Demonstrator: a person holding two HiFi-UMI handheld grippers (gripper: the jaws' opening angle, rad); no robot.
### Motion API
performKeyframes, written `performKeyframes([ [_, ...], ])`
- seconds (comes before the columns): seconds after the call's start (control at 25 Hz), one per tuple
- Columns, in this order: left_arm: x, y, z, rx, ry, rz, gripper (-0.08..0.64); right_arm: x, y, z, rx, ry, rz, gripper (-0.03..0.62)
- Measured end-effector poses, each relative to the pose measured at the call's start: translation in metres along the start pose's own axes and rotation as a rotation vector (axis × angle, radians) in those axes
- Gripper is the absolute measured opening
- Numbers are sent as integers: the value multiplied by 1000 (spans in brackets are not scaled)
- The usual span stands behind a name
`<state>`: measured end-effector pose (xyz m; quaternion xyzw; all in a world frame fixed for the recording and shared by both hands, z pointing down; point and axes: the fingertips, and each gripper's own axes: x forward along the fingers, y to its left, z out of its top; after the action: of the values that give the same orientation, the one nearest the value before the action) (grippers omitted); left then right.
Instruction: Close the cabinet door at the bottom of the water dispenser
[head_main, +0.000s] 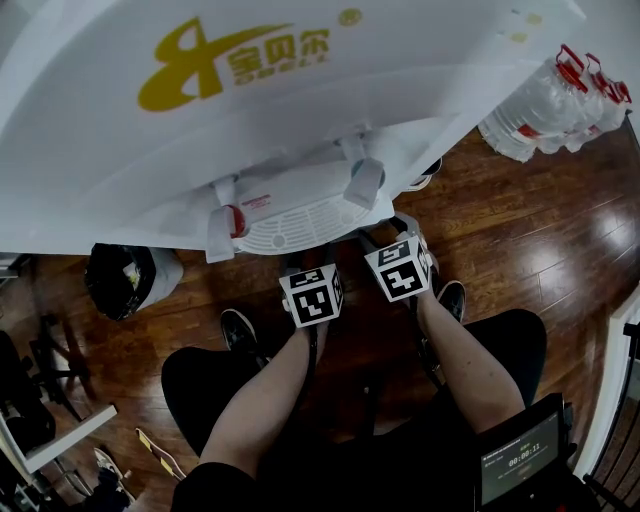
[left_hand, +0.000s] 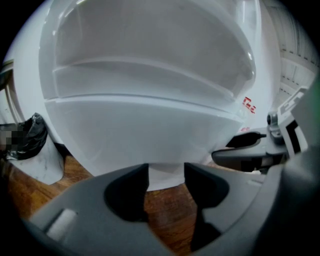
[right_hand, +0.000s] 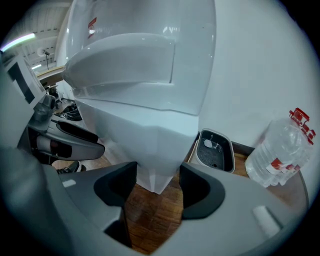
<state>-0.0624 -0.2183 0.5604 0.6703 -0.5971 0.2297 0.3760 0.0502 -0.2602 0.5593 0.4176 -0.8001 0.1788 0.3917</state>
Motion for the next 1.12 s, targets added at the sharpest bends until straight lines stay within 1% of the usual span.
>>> performKeyframes([
  [0.68,4,0,5,-13,-7,-2,226,4,-5,7,10,-11,-29,272],
  [0.92,3,1,5,-12,-3,1,224,7,-6,9,27,-20,-36,270],
  [1.12,5,4,7,-16,-14,10,222,9,-8,12,54,-38,-53,255],
])
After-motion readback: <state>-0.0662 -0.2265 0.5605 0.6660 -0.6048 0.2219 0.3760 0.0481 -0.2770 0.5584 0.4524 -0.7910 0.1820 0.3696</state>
